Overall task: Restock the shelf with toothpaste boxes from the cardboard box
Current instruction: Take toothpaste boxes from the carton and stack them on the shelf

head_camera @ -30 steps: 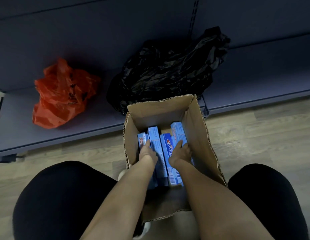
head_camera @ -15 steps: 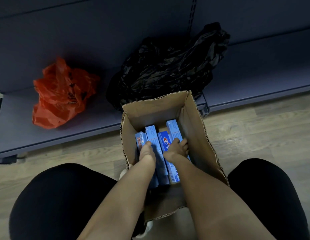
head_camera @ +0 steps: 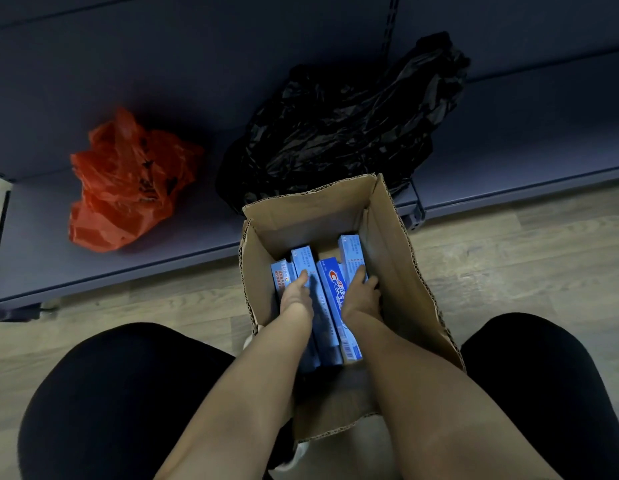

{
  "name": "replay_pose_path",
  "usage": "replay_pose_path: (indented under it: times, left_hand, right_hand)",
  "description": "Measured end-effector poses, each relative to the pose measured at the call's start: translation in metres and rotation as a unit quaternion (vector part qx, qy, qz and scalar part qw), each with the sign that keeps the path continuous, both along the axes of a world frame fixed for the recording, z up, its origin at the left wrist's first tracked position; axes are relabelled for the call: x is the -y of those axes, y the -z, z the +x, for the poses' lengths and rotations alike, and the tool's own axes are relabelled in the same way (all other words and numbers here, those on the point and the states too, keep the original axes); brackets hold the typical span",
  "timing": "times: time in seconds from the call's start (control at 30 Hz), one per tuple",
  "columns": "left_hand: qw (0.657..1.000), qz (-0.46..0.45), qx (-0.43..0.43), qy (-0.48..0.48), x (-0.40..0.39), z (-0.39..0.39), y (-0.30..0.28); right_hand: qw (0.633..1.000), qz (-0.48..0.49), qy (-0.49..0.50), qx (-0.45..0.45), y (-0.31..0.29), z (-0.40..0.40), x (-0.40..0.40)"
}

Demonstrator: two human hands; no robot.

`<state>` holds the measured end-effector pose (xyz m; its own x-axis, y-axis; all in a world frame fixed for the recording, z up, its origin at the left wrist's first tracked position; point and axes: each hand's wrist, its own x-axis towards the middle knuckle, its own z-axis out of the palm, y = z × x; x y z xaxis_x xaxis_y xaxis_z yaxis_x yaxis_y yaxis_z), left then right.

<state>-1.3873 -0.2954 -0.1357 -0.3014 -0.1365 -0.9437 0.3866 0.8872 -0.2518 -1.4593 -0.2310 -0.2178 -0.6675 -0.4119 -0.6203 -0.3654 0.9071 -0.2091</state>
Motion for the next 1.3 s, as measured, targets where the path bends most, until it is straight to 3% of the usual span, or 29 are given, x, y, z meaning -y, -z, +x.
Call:
replay_pose_path:
  times: [0.23, 0.4, 0.57, 0.73, 0.97, 1.3]
  left_hand:
    - [0.994, 0.005, -0.004, -0.108, 0.006, 0.001, 0.008]
    - [0.994, 0.014, 0.011, -0.112, 0.005, -0.001, 0.005]
    - [0.989, 0.041, -0.068, -0.121, 0.007, 0.001, 0.008]
    - [0.98, 0.055, -0.15, -0.117, 0.009, 0.004, -0.009]
    - [0.952, 0.045, -0.277, -0.119, 0.009, 0.003, -0.103]
    - [0.925, 0.02, -0.364, -0.105, -0.014, 0.025, -0.346]
  right_hand:
    - [0.999, 0.032, -0.014, -0.011, 0.002, -0.002, 0.002]
    - [0.999, 0.043, 0.006, -0.015, -0.002, -0.002, 0.003]
    - [0.997, 0.059, 0.039, -0.015, -0.011, -0.001, 0.008]
    - [0.997, 0.057, -0.038, 0.026, -0.033, -0.004, 0.008]
    - [0.994, -0.002, -0.105, -0.025, -0.155, -0.003, -0.016]
    - [0.972, -0.057, -0.221, -0.048, -0.415, -0.012, -0.06]
